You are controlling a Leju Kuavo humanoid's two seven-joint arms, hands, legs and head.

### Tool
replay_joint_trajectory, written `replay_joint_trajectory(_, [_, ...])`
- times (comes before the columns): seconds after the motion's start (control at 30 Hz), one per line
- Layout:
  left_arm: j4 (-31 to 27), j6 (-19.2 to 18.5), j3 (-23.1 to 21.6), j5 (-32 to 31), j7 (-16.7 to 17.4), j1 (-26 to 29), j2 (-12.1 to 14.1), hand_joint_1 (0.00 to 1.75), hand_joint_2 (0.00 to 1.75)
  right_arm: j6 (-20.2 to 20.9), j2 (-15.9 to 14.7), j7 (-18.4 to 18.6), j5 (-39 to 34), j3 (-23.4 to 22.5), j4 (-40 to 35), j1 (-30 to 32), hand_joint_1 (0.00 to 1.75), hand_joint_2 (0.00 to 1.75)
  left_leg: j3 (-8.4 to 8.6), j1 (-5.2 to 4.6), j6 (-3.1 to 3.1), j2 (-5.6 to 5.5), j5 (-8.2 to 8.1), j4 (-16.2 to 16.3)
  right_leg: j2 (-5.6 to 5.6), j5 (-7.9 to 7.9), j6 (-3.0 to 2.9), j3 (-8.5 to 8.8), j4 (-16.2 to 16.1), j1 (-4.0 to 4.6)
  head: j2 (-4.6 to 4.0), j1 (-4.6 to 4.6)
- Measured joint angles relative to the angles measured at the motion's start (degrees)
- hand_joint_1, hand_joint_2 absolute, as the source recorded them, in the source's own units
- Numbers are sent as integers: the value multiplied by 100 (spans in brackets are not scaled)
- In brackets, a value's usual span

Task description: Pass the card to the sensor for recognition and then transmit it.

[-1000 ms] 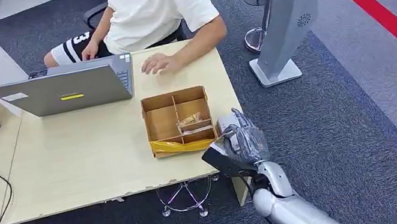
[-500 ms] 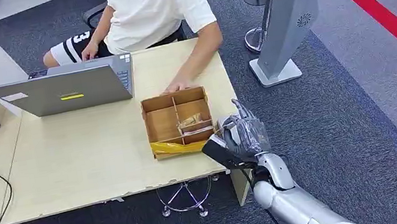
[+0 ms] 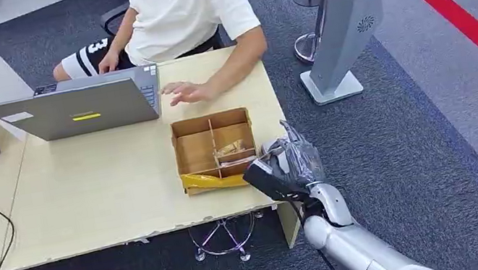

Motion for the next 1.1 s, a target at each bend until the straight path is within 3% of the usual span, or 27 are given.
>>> replay_joint_trajectory(0.43, [0,55,0,26,74,0,-28,0,175,70,129,133,-9,4,411,-118,175,175,2,0,0,0,0,0,0,0,0,1,0,0,0,0])
replay_joint_trajectory(1.1, [0,101,0,17,131,0,-50,0,175,7,348,33,-162,2,1191,-431,175,175,1,0,0,0,0,0,0,0,0,1,0,0,0,0])
